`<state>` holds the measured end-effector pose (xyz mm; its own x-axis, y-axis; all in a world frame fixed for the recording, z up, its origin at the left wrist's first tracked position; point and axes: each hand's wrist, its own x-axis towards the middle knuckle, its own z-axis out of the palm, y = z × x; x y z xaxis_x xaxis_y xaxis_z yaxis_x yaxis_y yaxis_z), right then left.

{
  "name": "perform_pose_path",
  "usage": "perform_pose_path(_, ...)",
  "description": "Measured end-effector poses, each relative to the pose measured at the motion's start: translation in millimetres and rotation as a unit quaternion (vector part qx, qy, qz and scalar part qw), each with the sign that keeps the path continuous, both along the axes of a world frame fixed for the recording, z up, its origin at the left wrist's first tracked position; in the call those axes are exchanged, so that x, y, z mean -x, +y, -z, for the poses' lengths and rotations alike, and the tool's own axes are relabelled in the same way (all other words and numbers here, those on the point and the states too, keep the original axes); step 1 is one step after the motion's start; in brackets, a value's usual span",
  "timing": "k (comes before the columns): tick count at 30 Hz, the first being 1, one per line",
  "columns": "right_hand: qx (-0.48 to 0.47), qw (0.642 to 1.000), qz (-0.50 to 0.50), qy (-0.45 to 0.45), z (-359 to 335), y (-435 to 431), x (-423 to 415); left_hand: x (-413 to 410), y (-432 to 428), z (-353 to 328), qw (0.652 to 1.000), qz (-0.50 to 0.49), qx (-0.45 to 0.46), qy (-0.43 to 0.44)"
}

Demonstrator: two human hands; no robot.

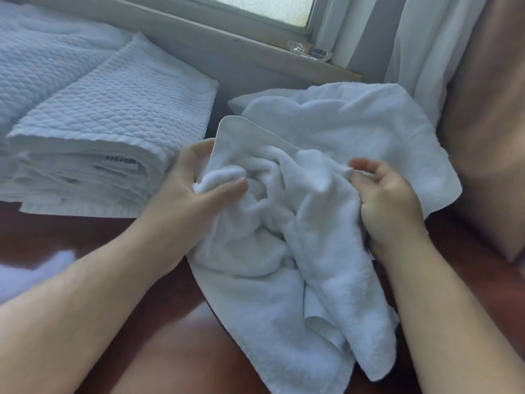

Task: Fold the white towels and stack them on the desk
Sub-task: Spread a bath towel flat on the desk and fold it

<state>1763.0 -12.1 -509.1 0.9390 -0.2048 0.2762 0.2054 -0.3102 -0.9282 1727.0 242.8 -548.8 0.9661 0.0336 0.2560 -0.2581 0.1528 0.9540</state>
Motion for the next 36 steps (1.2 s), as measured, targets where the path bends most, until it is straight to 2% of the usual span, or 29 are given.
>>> perform_pose_path(2,0.015,0.975,-0.195,0.107,-3,5,9,1,-1,-1,0.999,0.003,-0.034,0.004)
perform_pose_path(3,0.080,0.952,-0.266,0.131,-3,7,13,1,-2,-1,0.998,0.000,-0.062,0.011)
perform_pose_path(5,0.247,0.907,-0.321,0.113,-2,12,17,1,-3,1,0.992,-0.016,-0.123,0.032)
perform_pose_path(7,0.325,0.892,-0.293,0.114,-1,14,17,-1,-5,5,0.984,-0.034,-0.168,0.045)
perform_pose_path(9,0.337,0.896,-0.259,0.129,2,16,14,-1,-7,9,0.979,-0.035,-0.195,0.043)
perform_pose_path(14,0.293,0.922,-0.230,0.109,13,24,11,6,-10,10,0.951,-0.048,-0.306,-0.012)
perform_pose_path(20,0.246,0.950,-0.183,0.066,25,26,25,25,-18,4,0.907,-0.076,-0.414,0.006)
perform_pose_path(25,0.304,0.927,-0.203,0.084,11,24,60,71,-8,-3,0.904,-0.061,-0.422,-0.018)
perform_pose_path(27,0.334,0.918,-0.200,0.077,-9,18,70,87,2,-14,0.904,-0.084,-0.418,-0.029)
perform_pose_path(29,0.346,0.920,-0.176,0.049,-39,10,79,97,13,-33,0.919,-0.115,-0.375,-0.046)
perform_pose_path(31,0.311,0.940,-0.141,0.000,-72,5,87,108,25,-58,0.942,-0.123,-0.308,-0.052)
perform_pose_path(33,0.174,0.975,-0.127,-0.043,-104,3,99,119,35,-84,0.954,-0.131,-0.263,-0.061)
perform_pose_path(35,0.016,0.987,-0.150,-0.063,-132,6,111,134,43,-109,0.963,-0.133,-0.227,-0.052)
perform_pose_path(36,0.006,0.986,-0.154,-0.068,-143,8,115,140,46,-120,0.970,-0.127,-0.202,-0.043)
